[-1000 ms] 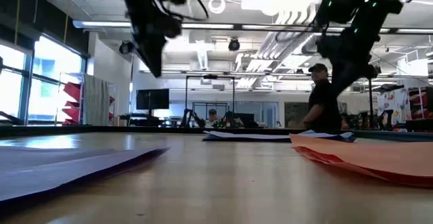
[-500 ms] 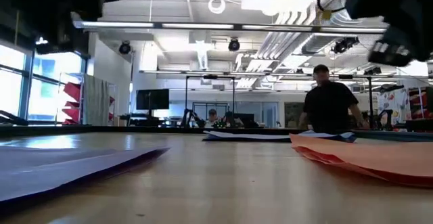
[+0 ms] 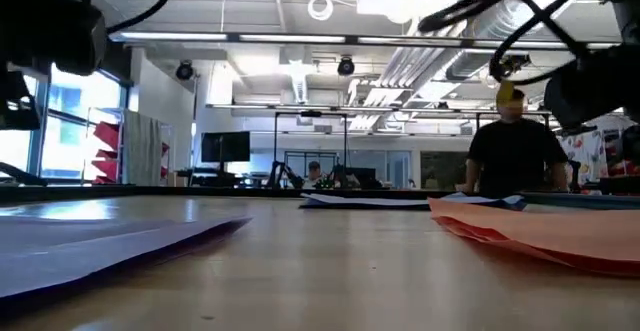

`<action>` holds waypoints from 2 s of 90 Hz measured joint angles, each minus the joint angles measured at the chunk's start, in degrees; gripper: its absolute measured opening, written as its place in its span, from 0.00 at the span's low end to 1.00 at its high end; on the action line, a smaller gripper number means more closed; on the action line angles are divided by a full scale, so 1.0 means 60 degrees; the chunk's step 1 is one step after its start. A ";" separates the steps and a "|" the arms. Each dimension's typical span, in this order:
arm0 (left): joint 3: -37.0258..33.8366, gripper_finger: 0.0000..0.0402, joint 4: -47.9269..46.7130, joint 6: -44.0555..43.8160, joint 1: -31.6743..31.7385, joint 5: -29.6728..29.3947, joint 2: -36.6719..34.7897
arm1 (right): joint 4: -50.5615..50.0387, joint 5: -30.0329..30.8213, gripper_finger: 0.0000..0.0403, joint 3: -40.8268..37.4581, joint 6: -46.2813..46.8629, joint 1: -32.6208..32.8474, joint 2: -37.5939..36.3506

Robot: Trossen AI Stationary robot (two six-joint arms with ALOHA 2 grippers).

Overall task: Organize paper
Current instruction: Adjust the stacked colored papers, then return to Home Position

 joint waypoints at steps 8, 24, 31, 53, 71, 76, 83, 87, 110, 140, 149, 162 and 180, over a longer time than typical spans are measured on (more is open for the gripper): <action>0.0000 0.00 0.0044 -0.0324 -0.0083 -0.0077 0.0682 | 0.0074 -0.0015 0.10 0.0037 -0.0075 -0.0035 0.0261; 0.0025 0.00 0.0375 -0.0925 -0.0117 -0.0426 0.1902 | 0.0173 -0.0166 0.10 0.0041 -0.0943 -0.0282 0.0475; 0.0050 0.00 0.0581 -0.1277 -0.0003 -0.0553 0.2313 | 0.0261 -0.0039 0.10 0.0039 -0.1584 -0.0457 0.0493; 0.0069 0.00 0.0437 -0.2390 0.0320 -0.1067 0.2503 | 0.0372 0.0229 0.10 0.0028 -0.3189 -0.1189 0.0504; 0.0080 0.00 -0.0062 -0.1602 0.0582 -0.1038 0.2436 | 0.0427 0.0227 0.10 0.0021 -0.3335 -0.1501 0.0508; 0.0077 0.00 -0.0157 -0.1168 0.0694 -0.0993 0.2362 | 0.0467 0.0240 0.10 0.0017 -0.3400 -0.1504 0.0511; 0.0052 0.00 -0.0516 -0.0845 0.0978 -0.0991 0.2182 | 0.0521 0.0248 0.10 0.0014 -0.3402 -0.1504 0.0511; 0.0040 0.00 -0.0856 -0.0717 0.1161 -0.1071 0.2051 | 0.0544 0.0248 0.10 0.0010 -0.3402 -0.1504 0.0511; -0.0029 0.00 -0.2379 0.0530 0.2188 -0.1589 0.1299 | 0.0627 0.0347 0.10 0.0007 -0.3359 -0.1524 0.0511; 0.0034 0.00 -0.2792 0.1388 0.3117 -0.1770 0.1148 | 0.0876 0.0421 0.10 0.0052 -0.3320 -0.1533 0.0489; 0.0403 0.00 -0.3478 0.1398 0.3175 -0.2003 0.1183 | 0.0231 0.0389 0.10 0.0482 -0.3301 -0.1532 0.0533; 0.1232 0.00 -0.4456 0.1454 0.3172 -0.2299 0.1159 | -0.0782 0.0519 0.10 0.1450 -0.3330 -0.1533 0.0539; 0.2309 0.00 -0.5253 0.1548 0.3168 -0.2455 0.0584 | -0.2397 0.0774 0.10 0.2707 -0.3975 -0.1556 -0.0136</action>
